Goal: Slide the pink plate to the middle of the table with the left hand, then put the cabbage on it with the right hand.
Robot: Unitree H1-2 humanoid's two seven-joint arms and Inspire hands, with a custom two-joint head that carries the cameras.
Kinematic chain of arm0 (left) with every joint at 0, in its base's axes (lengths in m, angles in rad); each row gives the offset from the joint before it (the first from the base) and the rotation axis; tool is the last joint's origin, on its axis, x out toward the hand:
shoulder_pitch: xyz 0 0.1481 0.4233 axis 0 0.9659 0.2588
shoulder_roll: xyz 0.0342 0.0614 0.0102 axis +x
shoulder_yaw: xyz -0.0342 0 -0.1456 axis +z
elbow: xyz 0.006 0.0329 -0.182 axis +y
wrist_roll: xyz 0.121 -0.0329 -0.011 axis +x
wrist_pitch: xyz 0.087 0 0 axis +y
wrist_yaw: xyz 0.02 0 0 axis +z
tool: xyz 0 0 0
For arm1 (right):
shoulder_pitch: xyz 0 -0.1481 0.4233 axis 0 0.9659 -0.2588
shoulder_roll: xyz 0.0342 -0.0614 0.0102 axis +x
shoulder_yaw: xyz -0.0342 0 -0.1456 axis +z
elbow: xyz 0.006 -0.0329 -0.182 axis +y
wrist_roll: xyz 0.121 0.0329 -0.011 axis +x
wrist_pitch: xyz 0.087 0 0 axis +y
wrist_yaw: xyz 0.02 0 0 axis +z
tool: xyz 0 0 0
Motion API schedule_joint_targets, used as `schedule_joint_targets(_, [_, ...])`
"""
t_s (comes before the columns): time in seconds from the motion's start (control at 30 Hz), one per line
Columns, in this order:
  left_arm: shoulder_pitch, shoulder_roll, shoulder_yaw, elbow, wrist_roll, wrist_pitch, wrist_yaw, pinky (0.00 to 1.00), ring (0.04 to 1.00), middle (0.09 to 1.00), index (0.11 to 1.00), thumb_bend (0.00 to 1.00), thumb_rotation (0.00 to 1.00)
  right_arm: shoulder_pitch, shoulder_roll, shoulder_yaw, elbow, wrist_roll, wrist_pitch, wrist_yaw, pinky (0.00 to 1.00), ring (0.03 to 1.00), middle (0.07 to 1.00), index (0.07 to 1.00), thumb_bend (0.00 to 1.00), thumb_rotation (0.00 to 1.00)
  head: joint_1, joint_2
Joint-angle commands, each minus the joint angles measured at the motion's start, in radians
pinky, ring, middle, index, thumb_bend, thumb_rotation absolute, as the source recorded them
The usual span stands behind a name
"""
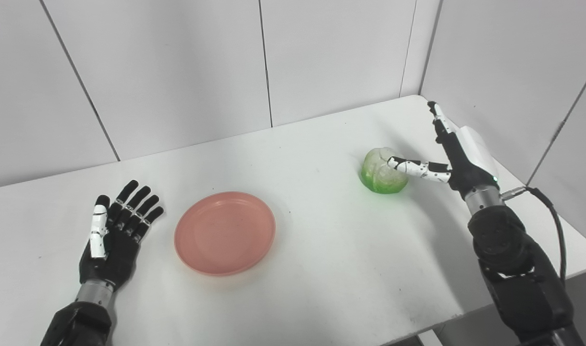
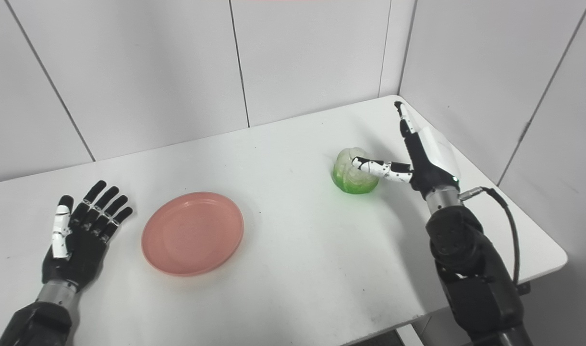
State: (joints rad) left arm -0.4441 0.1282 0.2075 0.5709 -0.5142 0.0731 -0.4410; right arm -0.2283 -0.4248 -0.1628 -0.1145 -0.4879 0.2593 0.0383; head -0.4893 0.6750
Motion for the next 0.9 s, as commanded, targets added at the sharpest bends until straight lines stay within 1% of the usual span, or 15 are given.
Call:
schedule_joint_targets(0.0, [0.059,0.014,0.006,0.054,0.009,0.023,0.000,0.79,0.813,0.828,0.813,0.61,0.82,-0.048,-0.033,0.002,0.003,0.006,-0.020,-0.012,0.81,0.928,0.975,1.000,1.00,0.65,-0.002,0.002])
schedule_joint_targets(0.17, [0.061,0.019,0.002,0.053,0.015,0.018,-0.003,0.80,0.820,0.834,0.819,0.61,0.82,-0.065,-0.044,0.036,0.034,-0.010,-0.025,-0.012,0.82,0.920,0.961,1.000,1.00,0.67,-0.002,0.008])
schedule_joint_targets(0.47, [0.064,0.020,0.003,0.049,0.019,0.019,0.008,0.80,0.819,0.832,0.820,0.60,0.83,-0.101,-0.054,0.075,0.083,0.015,-0.012,0.014,0.84,0.935,0.970,1.000,1.00,0.67,-0.002,0.016])
schedule_joint_targets(0.6, [0.069,0.018,0.002,0.031,0.021,0.028,0.018,0.79,0.805,0.819,0.806,0.61,0.82,-0.117,-0.060,0.080,0.114,0.032,-0.011,0.029,0.88,0.960,0.986,1.000,1.00,0.66,-0.003,0.019])
schedule_joint_targets(0.7, [0.069,0.021,-0.001,0.033,0.022,0.023,0.012,0.80,0.817,0.830,0.819,0.60,0.84,-0.125,-0.070,0.084,0.138,0.041,-0.018,0.036,0.88,0.964,0.990,1.000,1.00,0.64,-0.001,0.024])
schedule_joint_targets(0.87, [0.073,0.022,0.000,0.021,0.020,0.034,0.017,0.80,0.815,0.830,0.820,0.60,0.84,-0.136,-0.080,0.090,0.165,0.051,-0.001,0.052,0.90,0.977,0.999,1.000,1.00,0.62,0.000,0.030])
